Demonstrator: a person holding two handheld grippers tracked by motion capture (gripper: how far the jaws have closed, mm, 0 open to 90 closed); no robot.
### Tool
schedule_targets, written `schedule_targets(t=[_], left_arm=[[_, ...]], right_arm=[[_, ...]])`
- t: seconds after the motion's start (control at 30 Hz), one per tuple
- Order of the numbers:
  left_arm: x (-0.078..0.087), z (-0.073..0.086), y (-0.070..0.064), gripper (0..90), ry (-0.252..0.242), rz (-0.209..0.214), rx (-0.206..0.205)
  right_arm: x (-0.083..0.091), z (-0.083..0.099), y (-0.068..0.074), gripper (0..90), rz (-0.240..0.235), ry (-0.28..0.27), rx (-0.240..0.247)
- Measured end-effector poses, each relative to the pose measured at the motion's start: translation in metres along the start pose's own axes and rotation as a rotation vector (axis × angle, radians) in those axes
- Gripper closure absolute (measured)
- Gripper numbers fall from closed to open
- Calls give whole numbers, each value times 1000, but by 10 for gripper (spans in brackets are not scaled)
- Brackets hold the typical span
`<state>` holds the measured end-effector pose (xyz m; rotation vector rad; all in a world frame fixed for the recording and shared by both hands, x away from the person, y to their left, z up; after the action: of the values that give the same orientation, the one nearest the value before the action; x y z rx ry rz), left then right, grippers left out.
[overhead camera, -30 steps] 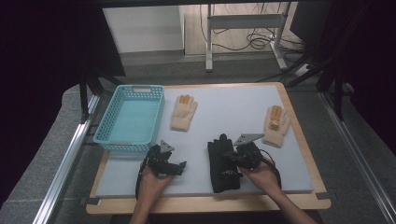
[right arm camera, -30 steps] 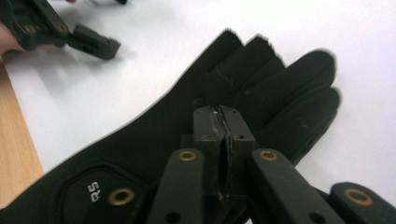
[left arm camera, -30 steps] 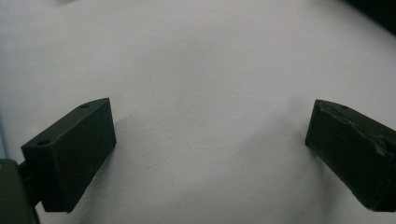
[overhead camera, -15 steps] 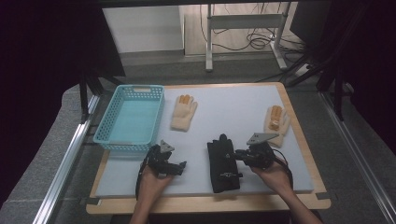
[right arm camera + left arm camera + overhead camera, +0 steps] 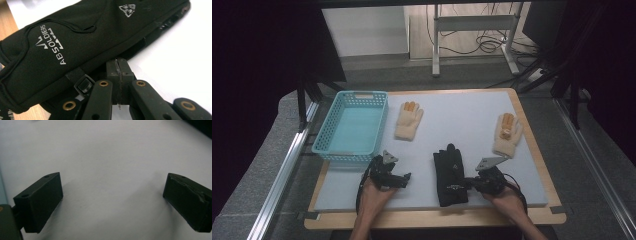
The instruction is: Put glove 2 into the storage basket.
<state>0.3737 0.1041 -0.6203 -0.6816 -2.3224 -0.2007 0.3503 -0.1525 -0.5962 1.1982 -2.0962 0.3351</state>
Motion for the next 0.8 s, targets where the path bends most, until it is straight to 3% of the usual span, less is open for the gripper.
schedule_targets(t=[0.13, 0.23, 0.37, 0.8], left_arm=[[7, 6, 13, 22, 10, -24, 18], [9, 9, 19, 4, 0, -32, 5], [11, 10, 21, 3, -2, -39, -31], [14, 11, 26, 31, -16, -29, -59]], right_arm=[[-7, -4, 7, 887, -24, -12, -1], [-12, -7, 12, 887, -36, -17, 2], [-19, -12, 18, 886, -48, -17, 14], [-47, -32, 36, 878, -79, -32, 38]])
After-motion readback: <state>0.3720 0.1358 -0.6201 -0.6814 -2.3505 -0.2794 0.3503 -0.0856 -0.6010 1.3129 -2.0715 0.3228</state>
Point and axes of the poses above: each handheld gripper's, and its own axes: x roughly backward along the jaws, z roughly out of its underside, y roughly to its left, the point moved 10 cm from there along -x, roughly forward along the jaws, and after that the axes turned 4 degrees about -y, right-handed, at the moved point
